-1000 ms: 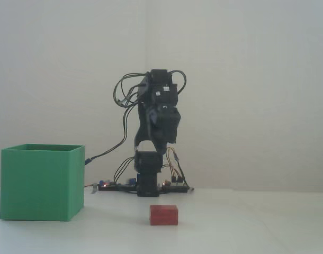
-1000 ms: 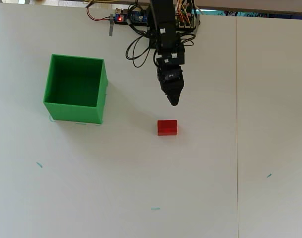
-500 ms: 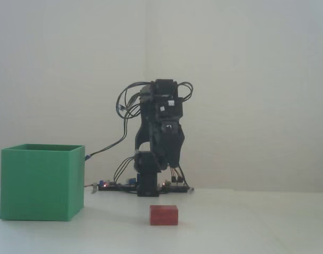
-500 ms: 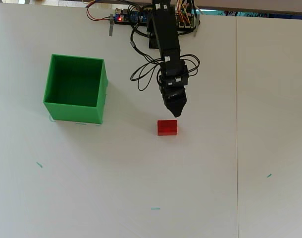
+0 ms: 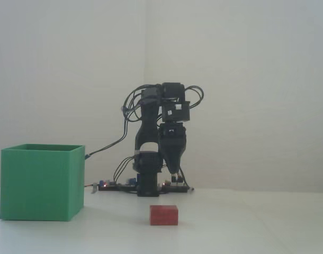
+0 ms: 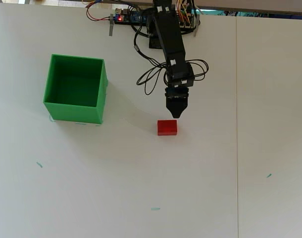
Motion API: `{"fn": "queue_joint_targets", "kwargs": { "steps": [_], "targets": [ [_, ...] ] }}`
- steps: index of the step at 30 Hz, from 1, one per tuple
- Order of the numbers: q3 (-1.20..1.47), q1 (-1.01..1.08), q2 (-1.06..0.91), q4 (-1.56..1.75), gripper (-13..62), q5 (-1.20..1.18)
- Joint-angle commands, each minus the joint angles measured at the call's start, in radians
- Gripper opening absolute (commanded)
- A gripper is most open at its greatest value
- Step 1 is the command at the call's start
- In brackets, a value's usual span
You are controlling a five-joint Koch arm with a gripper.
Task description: Grasp a red block and put it in the green bin.
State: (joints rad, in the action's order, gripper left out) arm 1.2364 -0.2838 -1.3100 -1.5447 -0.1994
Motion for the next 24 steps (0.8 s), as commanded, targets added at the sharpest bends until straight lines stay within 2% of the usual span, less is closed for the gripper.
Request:
{"fn": "queue_joint_targets", "kwargs": {
  "steps": [1,24],
  "targets": [
    [-0.091,-0.006,0.017,-0.005,36.5,0.000],
    [-0.213,0.020,0.198,0.000,36.6,0.009]
  ]
}}
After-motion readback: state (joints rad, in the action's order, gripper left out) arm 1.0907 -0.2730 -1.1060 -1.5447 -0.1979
